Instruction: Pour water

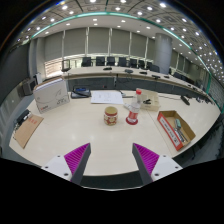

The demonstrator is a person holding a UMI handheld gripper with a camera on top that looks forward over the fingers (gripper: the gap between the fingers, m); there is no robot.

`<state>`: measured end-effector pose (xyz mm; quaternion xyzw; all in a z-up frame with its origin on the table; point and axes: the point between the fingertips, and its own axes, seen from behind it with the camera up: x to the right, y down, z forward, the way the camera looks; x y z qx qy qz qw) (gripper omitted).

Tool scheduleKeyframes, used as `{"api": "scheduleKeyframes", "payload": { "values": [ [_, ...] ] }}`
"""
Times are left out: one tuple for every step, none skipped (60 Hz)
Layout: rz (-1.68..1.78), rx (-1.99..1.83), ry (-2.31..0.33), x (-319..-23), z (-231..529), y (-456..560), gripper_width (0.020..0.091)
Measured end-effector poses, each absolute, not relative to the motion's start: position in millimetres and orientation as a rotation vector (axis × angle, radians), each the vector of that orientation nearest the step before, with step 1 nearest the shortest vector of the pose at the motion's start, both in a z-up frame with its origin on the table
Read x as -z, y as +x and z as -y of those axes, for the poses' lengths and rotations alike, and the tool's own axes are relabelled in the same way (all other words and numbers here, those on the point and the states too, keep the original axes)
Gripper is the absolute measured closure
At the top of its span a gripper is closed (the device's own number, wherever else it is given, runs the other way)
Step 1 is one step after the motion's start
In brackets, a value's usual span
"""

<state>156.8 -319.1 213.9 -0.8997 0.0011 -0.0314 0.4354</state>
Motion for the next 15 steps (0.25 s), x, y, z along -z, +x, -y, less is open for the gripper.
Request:
{"api": "scheduleKeyframes", "payload": {
  "values": [
    [-0.003, 0.085, -2.238, -214.9, 320.9, 157.2, 0.0247],
    [0.003, 0.092, -2.234, -213.5, 318.6, 160.8, 0.0245],
    [0.010, 0.105, -2.229, -216.9, 323.3, 158.5, 0.0245],
    [0.021, 0.116, -2.224, -218.3, 324.9, 157.8, 0.0245],
    [0.031, 0.122, -2.222, -220.0, 325.1, 156.2, 0.0245],
    [0.040, 0.124, -2.220, -221.0, 326.1, 154.6, 0.0245],
    [0.045, 0.123, -2.221, -221.4, 326.8, 153.0, 0.0247],
    [0.050, 0.122, -2.223, -221.9, 327.6, 151.7, 0.0247],
    [0.054, 0.123, -2.226, -222.2, 328.3, 150.7, 0.0247],
    [0.058, 0.125, -2.227, -222.9, 328.8, 149.9, 0.0246],
    [0.062, 0.128, -2.226, -224.0, 329.1, 149.4, 0.0245],
    [0.065, 0.130, -2.222, -223.1, 328.1, 151.7, 0.0246],
    [0.067, 0.133, -2.220, -224.0, 328.0, 151.4, 0.0247],
    [0.068, 0.134, -2.217, -222.5, 325.2, 150.8, 0.0246],
    [0.071, 0.136, -2.217, -225.2, 327.0, 148.7, 0.0248]
  ]
}}
